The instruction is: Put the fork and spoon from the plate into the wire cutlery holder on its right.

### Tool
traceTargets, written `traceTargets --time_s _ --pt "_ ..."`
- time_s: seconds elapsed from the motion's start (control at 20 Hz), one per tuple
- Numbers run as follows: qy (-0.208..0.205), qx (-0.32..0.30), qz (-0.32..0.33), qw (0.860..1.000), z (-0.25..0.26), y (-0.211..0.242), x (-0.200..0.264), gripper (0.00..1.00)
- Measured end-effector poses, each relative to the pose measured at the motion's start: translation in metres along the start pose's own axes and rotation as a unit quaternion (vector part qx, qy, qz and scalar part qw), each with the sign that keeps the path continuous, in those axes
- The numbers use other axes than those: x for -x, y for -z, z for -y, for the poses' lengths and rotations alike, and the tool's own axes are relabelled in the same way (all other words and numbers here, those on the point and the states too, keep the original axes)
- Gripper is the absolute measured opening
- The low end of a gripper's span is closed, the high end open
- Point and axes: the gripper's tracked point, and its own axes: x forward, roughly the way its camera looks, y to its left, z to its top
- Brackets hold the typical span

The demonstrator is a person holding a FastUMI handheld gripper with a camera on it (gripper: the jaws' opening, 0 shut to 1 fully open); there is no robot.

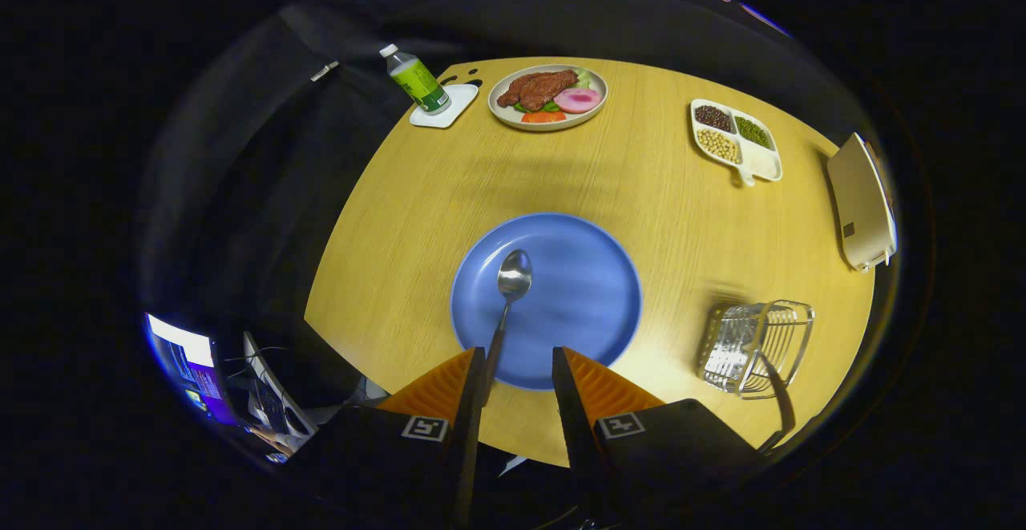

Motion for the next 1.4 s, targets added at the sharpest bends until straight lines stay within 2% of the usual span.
traceTargets --time_s 0.2,0.75,0.85,0.9,1.0,1.4 --pt "0.016 -0.025 -0.019 0.999 -0.013 0.001 -0.042 0.53" --pt "0.082 -0.007 -0.067 0.994 -0.006 0.024 -0.112 0.52" --pt "0.102 -0.015 -0.047 0.994 0.001 0.018 -0.11 0.23" --pt "0.094 -0.018 -0.048 0.994 0.0 0.019 -0.111 0.11" --pt "0.04 -0.029 -0.045 0.998 -0.014 0.02 -0.112 0.06" --pt "-0.002 -0.044 0.003 0.999 -0.008 -0.002 -0.056 0.05"
